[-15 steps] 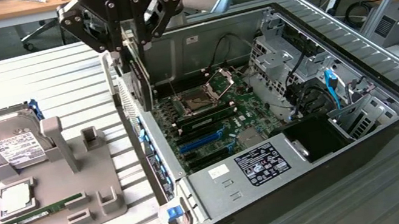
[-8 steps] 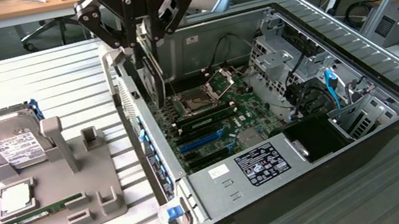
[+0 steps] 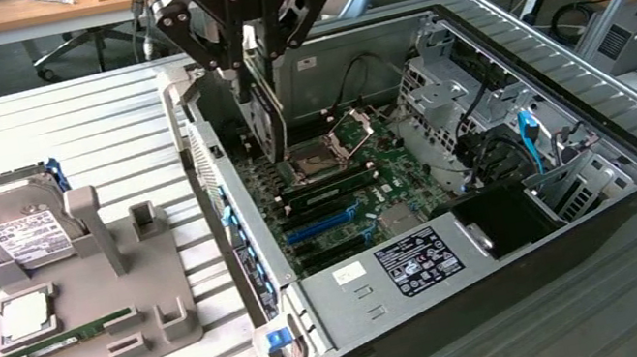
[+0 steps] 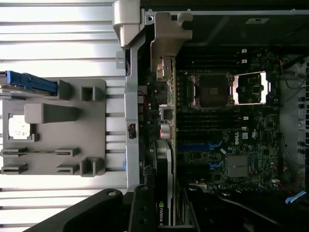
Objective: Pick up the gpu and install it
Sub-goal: 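Pick up the gpu and move the gpu toward the slot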
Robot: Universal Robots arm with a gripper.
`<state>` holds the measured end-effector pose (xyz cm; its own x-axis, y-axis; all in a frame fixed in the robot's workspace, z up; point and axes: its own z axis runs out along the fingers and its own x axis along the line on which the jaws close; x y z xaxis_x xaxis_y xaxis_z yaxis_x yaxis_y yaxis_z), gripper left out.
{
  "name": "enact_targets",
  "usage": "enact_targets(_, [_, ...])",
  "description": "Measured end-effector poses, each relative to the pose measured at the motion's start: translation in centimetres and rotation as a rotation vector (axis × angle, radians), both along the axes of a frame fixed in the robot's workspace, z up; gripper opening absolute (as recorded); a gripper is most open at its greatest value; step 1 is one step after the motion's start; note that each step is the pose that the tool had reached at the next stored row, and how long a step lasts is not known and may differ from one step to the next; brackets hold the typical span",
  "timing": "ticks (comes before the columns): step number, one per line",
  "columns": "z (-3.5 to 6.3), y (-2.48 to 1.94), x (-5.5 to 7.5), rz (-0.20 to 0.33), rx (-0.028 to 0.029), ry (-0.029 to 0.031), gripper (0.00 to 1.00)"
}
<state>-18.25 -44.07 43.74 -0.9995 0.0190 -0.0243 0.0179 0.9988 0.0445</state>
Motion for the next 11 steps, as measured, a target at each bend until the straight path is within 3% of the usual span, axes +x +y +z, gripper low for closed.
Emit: enact_targets(11, [0.0, 0.02, 2.4, 0.0, -0.0001, 0.0001, 0.27])
